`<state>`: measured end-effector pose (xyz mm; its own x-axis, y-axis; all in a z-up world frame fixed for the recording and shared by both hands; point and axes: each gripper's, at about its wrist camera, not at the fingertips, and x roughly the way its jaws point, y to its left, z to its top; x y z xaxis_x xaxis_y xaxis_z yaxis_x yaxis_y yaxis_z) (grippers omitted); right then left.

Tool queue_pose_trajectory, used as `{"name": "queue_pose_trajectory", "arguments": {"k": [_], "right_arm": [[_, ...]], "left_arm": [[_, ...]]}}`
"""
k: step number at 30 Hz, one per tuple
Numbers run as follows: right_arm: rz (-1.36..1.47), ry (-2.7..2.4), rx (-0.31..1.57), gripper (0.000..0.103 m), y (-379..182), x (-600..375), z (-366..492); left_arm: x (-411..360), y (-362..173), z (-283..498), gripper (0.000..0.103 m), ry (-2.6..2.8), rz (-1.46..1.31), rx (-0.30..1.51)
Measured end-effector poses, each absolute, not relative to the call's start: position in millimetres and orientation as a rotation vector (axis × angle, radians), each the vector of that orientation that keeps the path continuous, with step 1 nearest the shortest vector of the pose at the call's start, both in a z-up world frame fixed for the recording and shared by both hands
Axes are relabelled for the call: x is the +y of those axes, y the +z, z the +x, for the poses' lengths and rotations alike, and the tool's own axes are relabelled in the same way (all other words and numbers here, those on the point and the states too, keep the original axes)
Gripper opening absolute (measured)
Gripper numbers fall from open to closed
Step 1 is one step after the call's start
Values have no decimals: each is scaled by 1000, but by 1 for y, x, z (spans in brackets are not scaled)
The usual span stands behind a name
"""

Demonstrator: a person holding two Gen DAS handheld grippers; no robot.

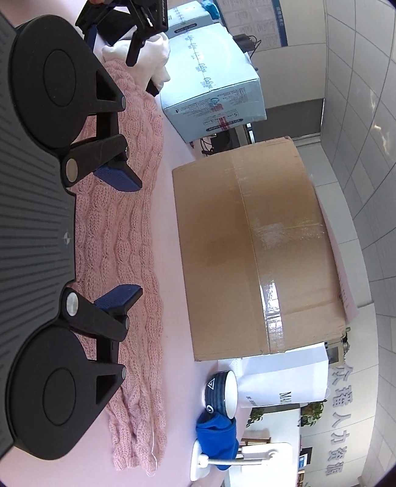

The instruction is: Fold clothes

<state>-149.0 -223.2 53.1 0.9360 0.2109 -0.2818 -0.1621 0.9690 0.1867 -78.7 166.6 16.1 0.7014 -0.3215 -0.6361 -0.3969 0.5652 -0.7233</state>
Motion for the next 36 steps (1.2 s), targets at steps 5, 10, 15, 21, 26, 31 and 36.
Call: {"name": "queue_pose_trajectory", "arguments": {"k": [5,10,15,21,26,31,36], "right_arm": [[159,218,298,70,54,-224,-150],[253,224,339,70,52,-235,-145],[276,188,334,70,51,-239,-144],[279,180,315,70,52,-241,-147],[308,171,276,71,56,-246,-154],[368,139,181,71,65,-263,-167],[450,86,-1,74,73,-291,-190]], "left_arm": [[169,11,-66,88,145,-1130,790],[172,6,-68,83,189,-1219,745],[171,-6,-59,22,205,-1241,780],[166,9,-62,13,185,-1182,725],[143,53,-70,13,155,-985,612],[104,100,-64,13,70,-809,542],[49,137,-55,13,-56,-675,523]]}}
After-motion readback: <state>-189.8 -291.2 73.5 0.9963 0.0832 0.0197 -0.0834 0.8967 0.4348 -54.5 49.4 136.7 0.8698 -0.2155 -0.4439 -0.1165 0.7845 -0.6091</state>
